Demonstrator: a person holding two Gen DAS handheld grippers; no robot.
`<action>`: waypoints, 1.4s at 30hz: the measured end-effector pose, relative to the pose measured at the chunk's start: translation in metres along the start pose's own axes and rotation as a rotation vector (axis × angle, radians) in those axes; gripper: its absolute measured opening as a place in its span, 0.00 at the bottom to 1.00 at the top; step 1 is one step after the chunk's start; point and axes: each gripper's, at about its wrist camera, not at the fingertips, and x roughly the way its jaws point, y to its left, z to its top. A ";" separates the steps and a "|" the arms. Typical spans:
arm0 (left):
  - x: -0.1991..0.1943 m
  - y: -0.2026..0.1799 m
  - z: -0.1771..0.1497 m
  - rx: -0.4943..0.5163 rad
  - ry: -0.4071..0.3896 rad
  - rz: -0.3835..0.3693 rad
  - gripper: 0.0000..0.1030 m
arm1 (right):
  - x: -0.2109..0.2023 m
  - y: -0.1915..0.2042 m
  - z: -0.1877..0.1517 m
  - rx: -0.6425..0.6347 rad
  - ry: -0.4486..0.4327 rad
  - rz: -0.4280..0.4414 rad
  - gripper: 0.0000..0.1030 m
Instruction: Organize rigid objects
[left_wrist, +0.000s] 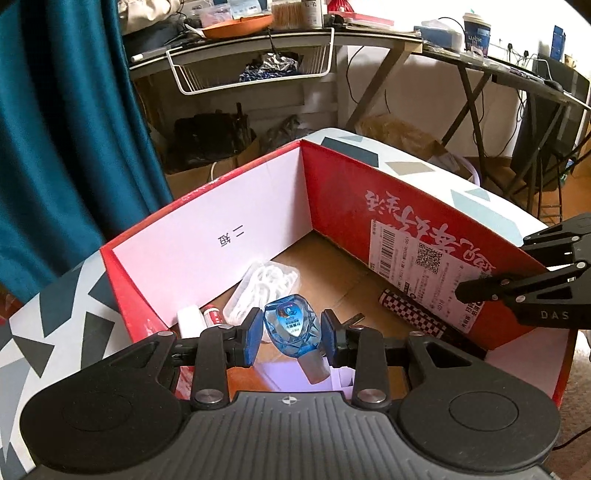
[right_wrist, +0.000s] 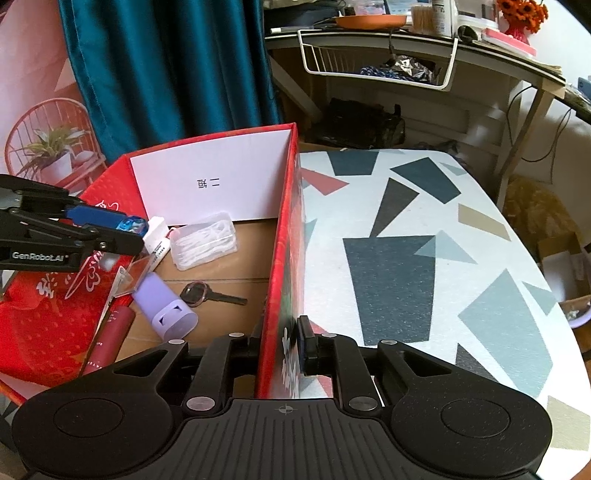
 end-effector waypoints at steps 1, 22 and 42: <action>0.001 0.000 0.000 0.000 0.001 0.001 0.35 | 0.000 0.000 0.000 0.000 0.000 0.001 0.14; -0.040 0.023 -0.002 -0.120 -0.076 0.078 0.51 | -0.018 0.005 0.011 -0.010 -0.035 -0.020 0.13; -0.247 0.012 0.002 -0.364 -0.365 0.408 1.00 | -0.164 0.046 0.081 -0.048 -0.383 0.022 1.00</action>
